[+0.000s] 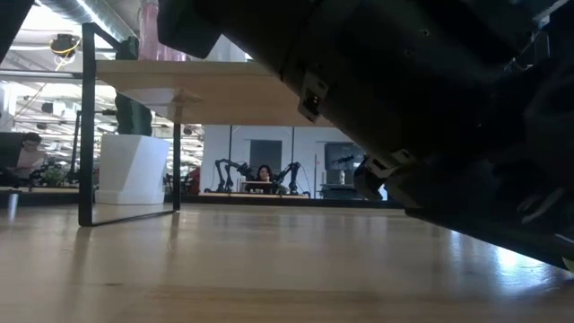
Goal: Pick and place medicine bottles onto shelf by color
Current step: Put the yellow pill bottle on the shelf aligned with the other yellow pill bottles
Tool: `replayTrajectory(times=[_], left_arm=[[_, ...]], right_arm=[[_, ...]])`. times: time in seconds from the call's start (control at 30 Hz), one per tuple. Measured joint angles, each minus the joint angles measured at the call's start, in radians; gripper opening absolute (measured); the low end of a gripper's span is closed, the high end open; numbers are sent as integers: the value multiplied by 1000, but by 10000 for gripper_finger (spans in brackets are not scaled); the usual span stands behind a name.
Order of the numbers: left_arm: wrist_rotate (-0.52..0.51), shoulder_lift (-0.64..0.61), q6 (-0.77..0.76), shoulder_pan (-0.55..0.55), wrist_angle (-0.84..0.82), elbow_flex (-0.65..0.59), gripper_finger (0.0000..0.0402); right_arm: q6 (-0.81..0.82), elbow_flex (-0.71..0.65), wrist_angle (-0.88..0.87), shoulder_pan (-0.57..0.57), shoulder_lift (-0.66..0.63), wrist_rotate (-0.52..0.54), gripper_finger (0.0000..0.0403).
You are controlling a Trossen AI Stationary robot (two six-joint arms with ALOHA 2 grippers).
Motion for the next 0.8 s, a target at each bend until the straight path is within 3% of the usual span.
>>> replayTrajectory(times=[0.8], left_arm=[[1, -43, -52, -56, -15, 62, 78]], right_arm=[[-37, 0, 10, -2, 0, 5, 174]])
